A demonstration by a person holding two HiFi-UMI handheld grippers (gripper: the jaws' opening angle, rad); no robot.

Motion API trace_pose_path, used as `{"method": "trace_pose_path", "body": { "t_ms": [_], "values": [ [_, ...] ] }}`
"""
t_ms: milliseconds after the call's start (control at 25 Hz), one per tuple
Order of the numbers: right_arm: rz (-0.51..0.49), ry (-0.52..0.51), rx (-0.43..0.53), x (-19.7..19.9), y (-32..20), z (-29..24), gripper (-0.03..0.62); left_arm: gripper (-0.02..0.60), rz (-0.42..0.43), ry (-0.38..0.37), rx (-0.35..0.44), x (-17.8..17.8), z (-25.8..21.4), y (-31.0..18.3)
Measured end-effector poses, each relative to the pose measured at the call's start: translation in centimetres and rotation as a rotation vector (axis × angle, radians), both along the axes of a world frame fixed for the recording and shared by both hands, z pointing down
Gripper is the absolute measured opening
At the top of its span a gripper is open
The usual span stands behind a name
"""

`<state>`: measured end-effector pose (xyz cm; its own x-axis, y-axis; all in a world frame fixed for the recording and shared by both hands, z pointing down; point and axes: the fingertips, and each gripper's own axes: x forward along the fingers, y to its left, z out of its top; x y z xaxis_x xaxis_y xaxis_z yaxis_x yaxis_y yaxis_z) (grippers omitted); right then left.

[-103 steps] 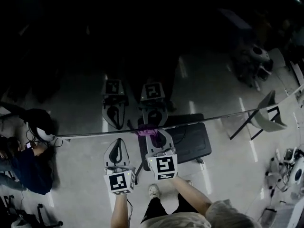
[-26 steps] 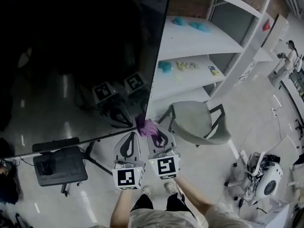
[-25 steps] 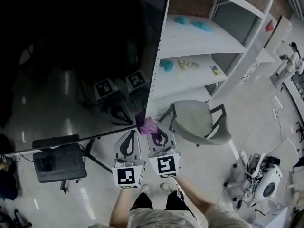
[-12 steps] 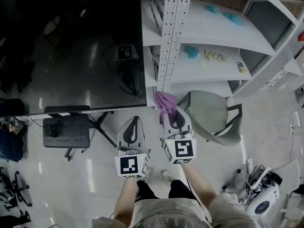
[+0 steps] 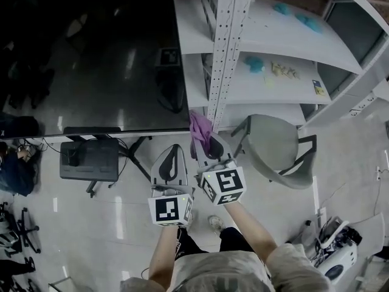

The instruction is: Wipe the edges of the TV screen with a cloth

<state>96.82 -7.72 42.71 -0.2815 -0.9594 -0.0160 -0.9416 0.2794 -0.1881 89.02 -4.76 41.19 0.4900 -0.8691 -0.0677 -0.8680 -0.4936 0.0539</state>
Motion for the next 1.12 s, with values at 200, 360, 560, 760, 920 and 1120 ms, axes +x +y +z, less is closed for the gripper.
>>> {"method": "trace_pose_path", "body": {
  "t_ms": [200, 360, 560, 760, 920, 1120],
  "values": [
    [-0.024, -0.016, -0.001, -0.6, -0.1, -0.4, 0.055, 0.015, -0.011, -0.011, 0.007, -0.8, -0.5, 0.0],
    [-0.034, -0.029, 0.035, -0.9, 0.2, -2.1, 0.055, 0.015, -0.011, -0.035, 0.031, -1.3, -1.5, -0.3],
    [-0.044, -0.002, 0.134, -1.0, 0.8, -6.5, 0.054, 0.015, -0.010, -0.042, 0.051, -1.4, -3.8, -0.6],
    [-0.059, -0.013, 0.212, -1.0, 0.8, -11.6, 0.055, 0.015, -0.014, -0.056, 0.078, -1.4, -7.7, -0.9],
    [-0.067, 0.007, 0.259, -1.1, 1.2, -15.0, 0.055, 0.015, -0.007, -0.055, 0.097, -1.5, -11.2, -0.7],
    [-0.065, 0.082, 0.329, -1.2, 1.3, -19.8, 0.055, 0.015, 0.008, -0.047, 0.133, -1.4, -15.8, -0.9]
  ]
}}
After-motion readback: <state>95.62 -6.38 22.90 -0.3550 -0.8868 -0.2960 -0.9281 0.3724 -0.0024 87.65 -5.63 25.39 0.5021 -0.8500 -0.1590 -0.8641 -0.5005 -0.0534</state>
